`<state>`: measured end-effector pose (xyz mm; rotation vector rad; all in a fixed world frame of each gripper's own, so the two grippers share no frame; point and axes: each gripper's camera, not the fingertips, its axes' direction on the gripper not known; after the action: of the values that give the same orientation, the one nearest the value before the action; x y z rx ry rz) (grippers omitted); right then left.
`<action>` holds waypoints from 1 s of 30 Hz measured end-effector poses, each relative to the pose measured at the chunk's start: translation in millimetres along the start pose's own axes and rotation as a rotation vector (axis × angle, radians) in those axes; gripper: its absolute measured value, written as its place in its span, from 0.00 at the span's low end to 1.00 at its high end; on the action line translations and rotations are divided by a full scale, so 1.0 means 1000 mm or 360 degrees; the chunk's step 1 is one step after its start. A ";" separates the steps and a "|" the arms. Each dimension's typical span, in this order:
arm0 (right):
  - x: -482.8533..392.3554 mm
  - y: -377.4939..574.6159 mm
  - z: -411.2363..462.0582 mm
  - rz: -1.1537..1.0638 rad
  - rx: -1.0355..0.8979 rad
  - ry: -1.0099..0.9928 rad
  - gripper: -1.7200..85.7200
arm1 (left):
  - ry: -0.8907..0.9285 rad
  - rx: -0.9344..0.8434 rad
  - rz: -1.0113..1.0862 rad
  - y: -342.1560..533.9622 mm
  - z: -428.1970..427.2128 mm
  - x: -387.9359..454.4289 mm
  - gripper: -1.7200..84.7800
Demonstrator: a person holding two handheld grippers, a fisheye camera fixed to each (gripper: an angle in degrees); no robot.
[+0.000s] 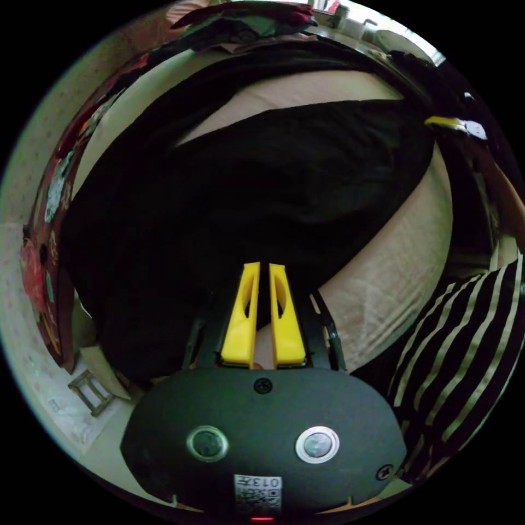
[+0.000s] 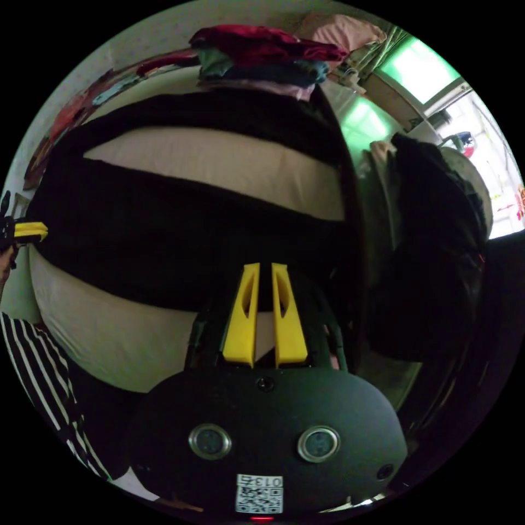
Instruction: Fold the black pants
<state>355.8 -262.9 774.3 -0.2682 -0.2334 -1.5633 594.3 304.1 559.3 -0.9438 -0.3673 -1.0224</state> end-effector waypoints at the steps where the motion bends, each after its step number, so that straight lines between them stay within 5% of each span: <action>1: -0.002 -0.001 0.013 -0.0019 -0.0084 0.0005 0.04 | 0.0010 -0.0024 -0.0003 -0.001 0.003 0.001 0.04; 6: 0.009 -0.007 0.024 0.0056 -0.0183 0.0169 0.02 | 0.0000 0.0062 -0.0068 0.013 -0.008 0.013 0.02; 13: -0.053 -0.026 -0.010 -0.0142 0.0153 -0.0118 0.02 | -0.0279 0.0044 -0.0332 0.053 0.000 -0.005 0.02; 22: -0.085 -0.054 0.020 -0.0332 -0.0118 -0.0062 0.02 | -0.0199 -0.0108 -0.0372 0.079 0.020 0.001 0.02; 30: -0.073 -0.109 -0.022 -0.0262 0.0163 -0.0104 0.02 | -0.0092 0.0310 -0.0457 0.082 -0.039 -0.028 0.02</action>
<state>246.2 -199.3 732.6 -0.2245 -0.3939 -1.7007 644.2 303.6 477.7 -0.7590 -0.6530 -1.1971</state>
